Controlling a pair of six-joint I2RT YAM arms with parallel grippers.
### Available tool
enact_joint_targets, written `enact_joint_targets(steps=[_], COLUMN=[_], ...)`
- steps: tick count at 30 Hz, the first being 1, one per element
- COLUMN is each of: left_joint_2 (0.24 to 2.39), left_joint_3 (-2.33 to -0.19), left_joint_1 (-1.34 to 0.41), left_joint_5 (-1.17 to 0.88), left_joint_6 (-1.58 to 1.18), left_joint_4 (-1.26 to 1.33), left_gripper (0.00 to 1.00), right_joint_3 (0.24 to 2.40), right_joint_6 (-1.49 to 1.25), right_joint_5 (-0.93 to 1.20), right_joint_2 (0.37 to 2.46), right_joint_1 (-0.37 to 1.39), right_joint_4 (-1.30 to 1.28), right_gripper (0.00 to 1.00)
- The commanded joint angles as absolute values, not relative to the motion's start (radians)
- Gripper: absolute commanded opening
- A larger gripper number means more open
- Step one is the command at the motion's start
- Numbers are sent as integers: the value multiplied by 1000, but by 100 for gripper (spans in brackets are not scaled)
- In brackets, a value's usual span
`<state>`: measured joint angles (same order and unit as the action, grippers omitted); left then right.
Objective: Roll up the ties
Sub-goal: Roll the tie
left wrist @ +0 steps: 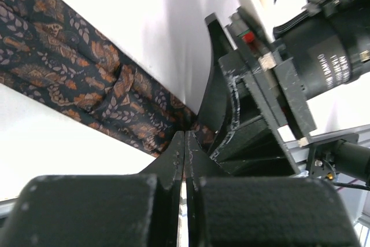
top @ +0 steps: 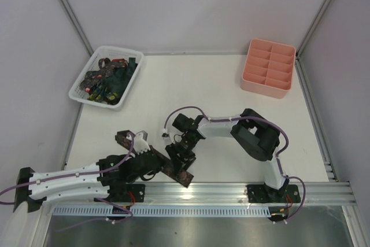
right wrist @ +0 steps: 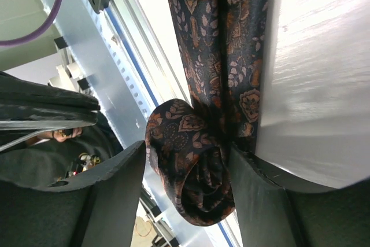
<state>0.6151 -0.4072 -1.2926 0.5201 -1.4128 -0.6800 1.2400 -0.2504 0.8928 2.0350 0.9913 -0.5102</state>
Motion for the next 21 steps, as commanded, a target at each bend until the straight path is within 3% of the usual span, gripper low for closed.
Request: enact_joint_targets(steps=[1, 13, 21], left_joint_2=[635, 681, 698], left_joint_3=[-426, -457, -451], left_joint_1=[-1289, -1285, -1226], left_joint_5=[529, 541, 448], left_joint_6=[-1407, -1399, -1376], left_joint_4=[-678, -680, -664], left_gripper=[1, 1, 0], right_joint_3=[1288, 1359, 1384], right_joint_6=[-224, -249, -308], right_joint_5=[842, 787, 669], right_joint_2=[1993, 1974, 1901], right_joint_1=[977, 913, 807], right_joint_4=[-558, -613, -664], right_gripper=[64, 71, 67])
